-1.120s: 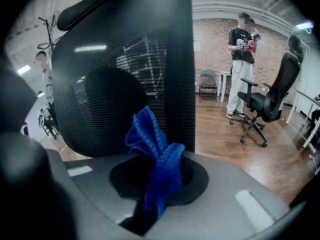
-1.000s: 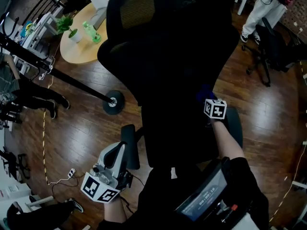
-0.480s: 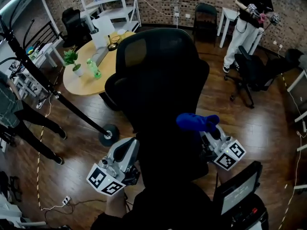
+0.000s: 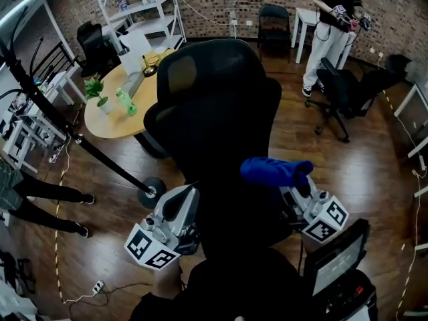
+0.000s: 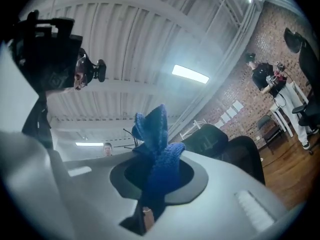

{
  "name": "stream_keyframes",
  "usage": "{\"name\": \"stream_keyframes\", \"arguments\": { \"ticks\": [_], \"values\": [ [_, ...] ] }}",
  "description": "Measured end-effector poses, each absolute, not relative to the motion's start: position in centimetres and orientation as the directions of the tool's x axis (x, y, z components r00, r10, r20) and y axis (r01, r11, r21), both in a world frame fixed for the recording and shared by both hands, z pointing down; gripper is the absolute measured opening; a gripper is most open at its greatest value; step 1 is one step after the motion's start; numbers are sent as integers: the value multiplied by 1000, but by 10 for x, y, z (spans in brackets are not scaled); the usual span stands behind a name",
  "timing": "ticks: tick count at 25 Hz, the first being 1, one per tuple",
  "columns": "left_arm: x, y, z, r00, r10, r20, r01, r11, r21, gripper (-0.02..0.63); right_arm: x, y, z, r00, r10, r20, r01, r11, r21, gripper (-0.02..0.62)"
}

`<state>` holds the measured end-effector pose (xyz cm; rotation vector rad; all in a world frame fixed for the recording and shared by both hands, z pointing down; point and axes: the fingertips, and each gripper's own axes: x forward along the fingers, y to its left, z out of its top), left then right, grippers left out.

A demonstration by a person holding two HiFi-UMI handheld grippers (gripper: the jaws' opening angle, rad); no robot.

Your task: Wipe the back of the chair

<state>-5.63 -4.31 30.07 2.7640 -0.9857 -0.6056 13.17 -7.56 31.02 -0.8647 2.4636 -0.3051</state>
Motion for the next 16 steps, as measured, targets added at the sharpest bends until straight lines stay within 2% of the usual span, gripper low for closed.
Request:
{"name": "stream_keyframes", "arguments": {
  "ticks": [16],
  "values": [
    [-69,-33,297,678,-648,-349,-595,-761,257,3,113,-64,296,-701,-595,-394,-506,804,-314,51]
  ]
}}
